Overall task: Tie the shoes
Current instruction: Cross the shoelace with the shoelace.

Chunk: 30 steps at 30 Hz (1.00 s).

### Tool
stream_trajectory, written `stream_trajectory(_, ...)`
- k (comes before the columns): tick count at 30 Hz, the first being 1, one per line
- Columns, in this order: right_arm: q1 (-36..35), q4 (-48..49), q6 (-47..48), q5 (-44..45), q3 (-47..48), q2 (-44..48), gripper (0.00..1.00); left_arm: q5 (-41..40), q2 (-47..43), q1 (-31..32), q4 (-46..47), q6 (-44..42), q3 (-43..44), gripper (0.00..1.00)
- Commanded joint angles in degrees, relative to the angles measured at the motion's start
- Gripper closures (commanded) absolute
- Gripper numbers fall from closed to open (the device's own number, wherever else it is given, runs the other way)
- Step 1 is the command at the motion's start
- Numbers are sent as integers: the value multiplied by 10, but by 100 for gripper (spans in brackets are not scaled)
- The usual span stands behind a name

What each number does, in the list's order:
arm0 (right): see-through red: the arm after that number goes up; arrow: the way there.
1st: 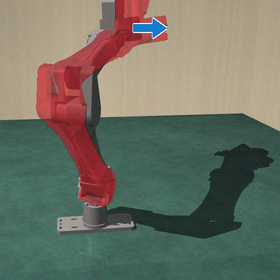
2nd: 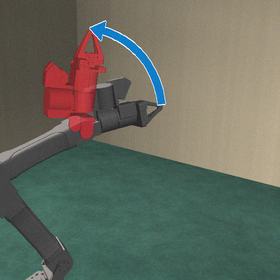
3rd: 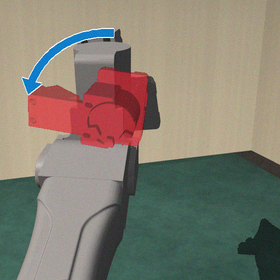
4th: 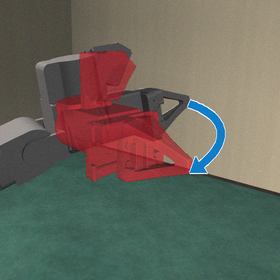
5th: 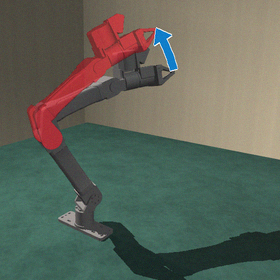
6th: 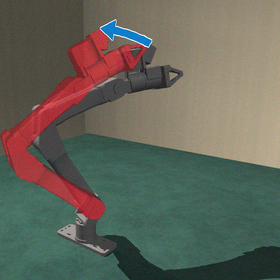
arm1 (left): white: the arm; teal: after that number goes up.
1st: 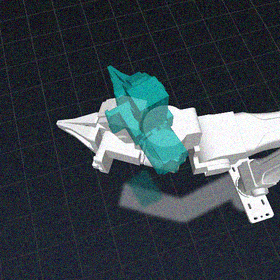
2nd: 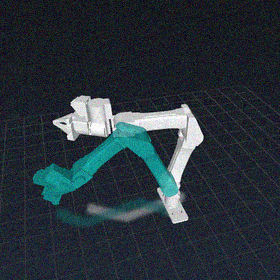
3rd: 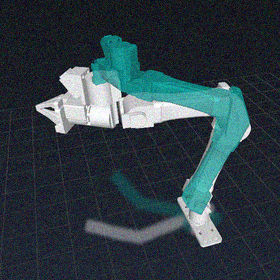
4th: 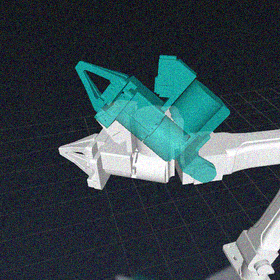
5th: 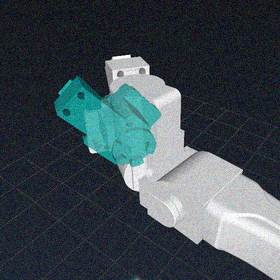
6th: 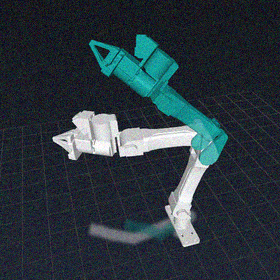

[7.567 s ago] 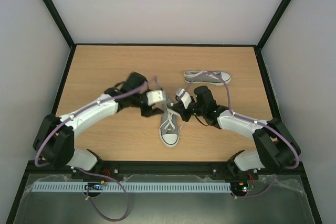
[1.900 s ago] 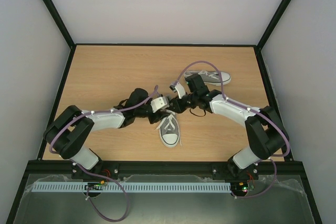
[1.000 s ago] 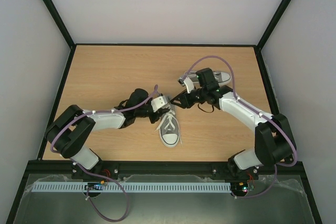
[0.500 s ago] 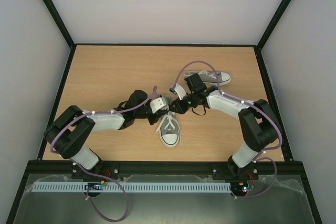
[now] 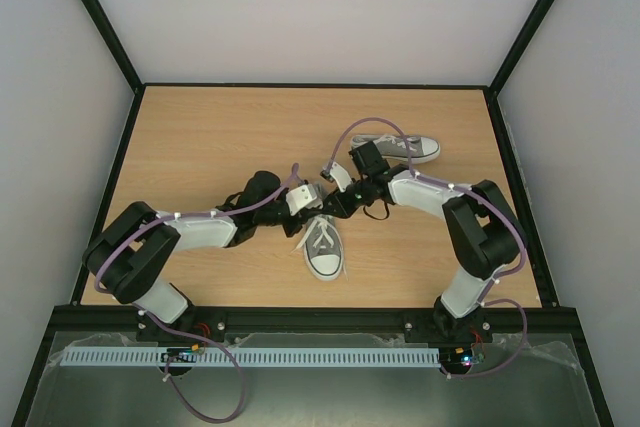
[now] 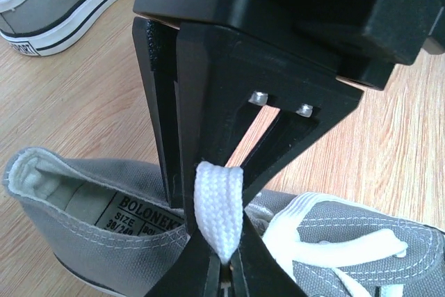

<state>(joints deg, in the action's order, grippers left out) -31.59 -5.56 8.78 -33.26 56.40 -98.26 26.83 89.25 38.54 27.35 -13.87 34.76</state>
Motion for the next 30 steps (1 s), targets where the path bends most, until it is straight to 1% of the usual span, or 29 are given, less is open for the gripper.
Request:
stream_trajectory(1,-3,-11,12,-16,1,-11,86,12,-14,-5,17,-3,-1,98)
stream_trajectory(3,-2,-11,12,-21,-4,0,92,12,-14,-6,16,-3,-1,98)
stream_trajectory(4,-2,-11,12,-22,-7,7,93,11,-14,-7,16,-3,-1,98)
stream_trajectory(9,0,-5,-1,-24,-25,52,97,12,-16,-22,16,-11,1,98)
stream_trajectory(14,2,24,-31,-27,-56,78,97,22,-17,-24,15,-19,-4,98)
stream_trajectory(22,5,50,-52,-33,-80,99,96,24,-17,-24,15,-20,-9,98)
stream_trajectory(27,12,81,-76,-67,-89,118,96,38,-23,-24,6,-26,-10,94)
stream_trajectory(30,12,83,-83,-75,-94,121,96,41,-26,-27,1,-36,-10,90)
